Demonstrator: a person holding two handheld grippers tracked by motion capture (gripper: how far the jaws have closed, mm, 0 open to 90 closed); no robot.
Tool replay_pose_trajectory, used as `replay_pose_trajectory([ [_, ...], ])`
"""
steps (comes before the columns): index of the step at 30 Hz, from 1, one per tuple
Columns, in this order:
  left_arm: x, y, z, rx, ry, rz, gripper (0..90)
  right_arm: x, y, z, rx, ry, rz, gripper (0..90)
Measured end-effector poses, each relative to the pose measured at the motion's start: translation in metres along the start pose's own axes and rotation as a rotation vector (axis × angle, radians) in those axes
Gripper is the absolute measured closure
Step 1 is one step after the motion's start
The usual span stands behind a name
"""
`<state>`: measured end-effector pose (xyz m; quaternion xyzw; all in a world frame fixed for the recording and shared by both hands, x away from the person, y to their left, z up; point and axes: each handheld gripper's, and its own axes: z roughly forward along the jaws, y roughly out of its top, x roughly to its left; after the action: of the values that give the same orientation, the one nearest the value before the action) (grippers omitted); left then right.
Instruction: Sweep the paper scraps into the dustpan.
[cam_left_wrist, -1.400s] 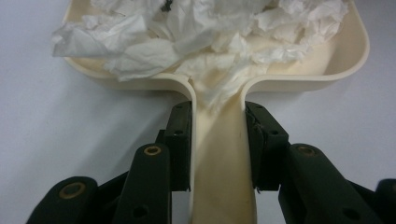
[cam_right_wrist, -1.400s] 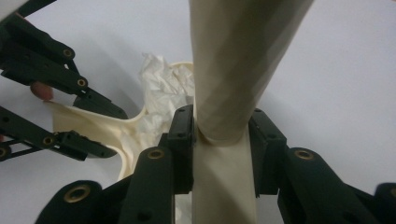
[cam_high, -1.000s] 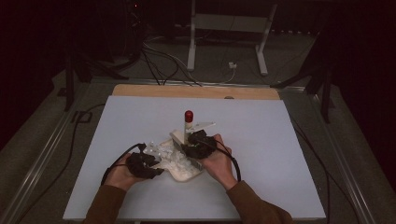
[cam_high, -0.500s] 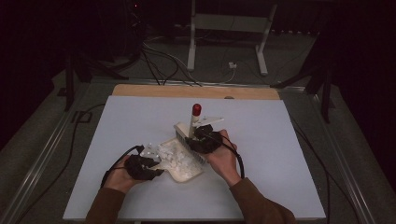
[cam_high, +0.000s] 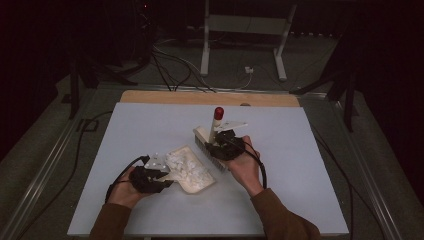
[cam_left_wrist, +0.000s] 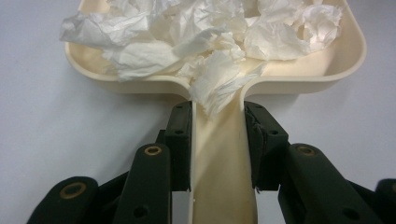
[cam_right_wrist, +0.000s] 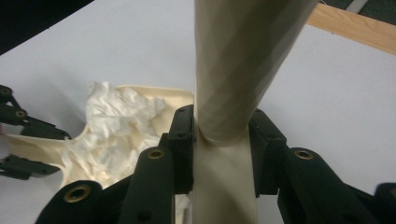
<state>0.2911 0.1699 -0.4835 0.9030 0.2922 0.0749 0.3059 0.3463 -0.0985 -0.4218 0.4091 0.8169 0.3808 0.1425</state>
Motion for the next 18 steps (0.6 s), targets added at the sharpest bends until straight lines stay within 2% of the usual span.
replay_pose_trajectory([
  [9, 0.002, -0.005, -0.007, -0.025, 0.035, -0.038, 66.8, -0.009, -0.004, -0.001, 0.006, 0.005, -0.007, 67.2],
  [15, 0.006, -0.007, -0.011, -0.052, 0.07, -0.082, 66.8, -0.017, -0.007, -0.003, 0.007, 0.006, -0.004, 67.2],
  [18, 0.008, -0.008, -0.013, -0.054, 0.087, -0.092, 66.8, -0.021, -0.008, -0.005, 0.01, 0.001, -0.006, 67.2],
])
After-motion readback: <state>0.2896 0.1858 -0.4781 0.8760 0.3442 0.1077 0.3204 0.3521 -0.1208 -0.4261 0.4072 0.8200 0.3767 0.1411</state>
